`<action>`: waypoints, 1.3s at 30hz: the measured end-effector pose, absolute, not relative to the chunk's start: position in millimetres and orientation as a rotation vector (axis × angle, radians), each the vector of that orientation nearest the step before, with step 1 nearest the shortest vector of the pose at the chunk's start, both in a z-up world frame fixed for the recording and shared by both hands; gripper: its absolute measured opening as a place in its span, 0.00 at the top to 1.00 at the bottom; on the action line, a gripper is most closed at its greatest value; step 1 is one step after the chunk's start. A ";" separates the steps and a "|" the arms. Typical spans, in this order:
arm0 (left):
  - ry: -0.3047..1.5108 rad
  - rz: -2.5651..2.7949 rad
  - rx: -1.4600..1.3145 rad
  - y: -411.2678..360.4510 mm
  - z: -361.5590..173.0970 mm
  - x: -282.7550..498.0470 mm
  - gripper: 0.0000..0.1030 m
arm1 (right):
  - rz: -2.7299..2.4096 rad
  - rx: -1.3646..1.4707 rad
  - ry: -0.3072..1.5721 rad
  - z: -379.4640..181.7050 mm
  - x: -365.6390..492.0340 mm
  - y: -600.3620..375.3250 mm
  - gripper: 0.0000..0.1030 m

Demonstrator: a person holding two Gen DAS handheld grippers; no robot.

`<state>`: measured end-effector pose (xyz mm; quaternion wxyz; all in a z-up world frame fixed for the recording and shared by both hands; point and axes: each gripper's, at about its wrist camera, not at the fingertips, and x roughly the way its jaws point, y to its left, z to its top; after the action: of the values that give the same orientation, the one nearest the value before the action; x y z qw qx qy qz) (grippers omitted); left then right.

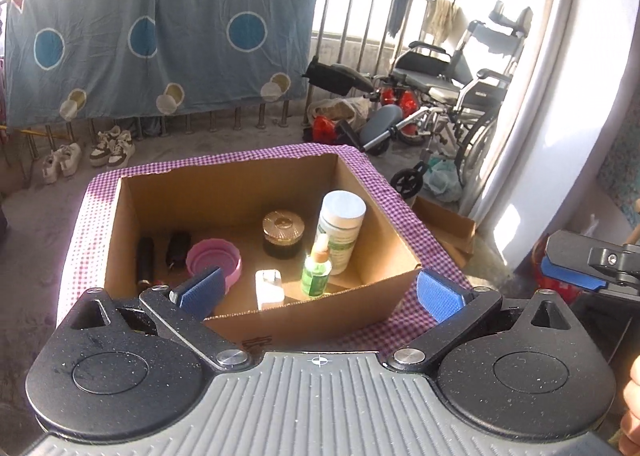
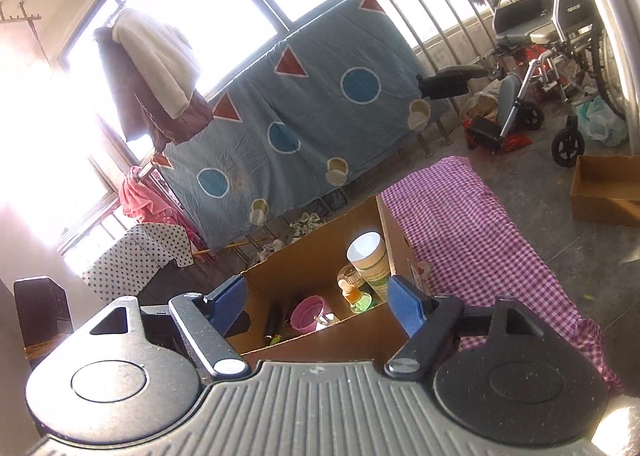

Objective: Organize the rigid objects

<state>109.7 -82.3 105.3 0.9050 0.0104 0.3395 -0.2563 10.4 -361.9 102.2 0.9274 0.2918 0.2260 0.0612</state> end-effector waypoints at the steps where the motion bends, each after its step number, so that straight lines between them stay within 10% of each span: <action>1: 0.710 -0.513 0.015 -78.7 103.0 108.7 0.00 | 0.124 0.581 0.472 100.8 10.5 -357.3 0.15; 12: 0.671 -0.164 0.046 -47.5 75.2 98.3 0.00 | 0.037 0.357 0.567 80.4 32.9 -306.3 0.00; 39: 0.760 -0.048 0.091 -34.9 46.8 133.0 0.00 | 0.029 0.129 0.734 47.5 119.9 -245.0 0.00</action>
<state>133.0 -34.9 46.8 0.9273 0.0446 0.3708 -0.0233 119.9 -245.0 47.5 0.9313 0.0632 0.3585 0.0140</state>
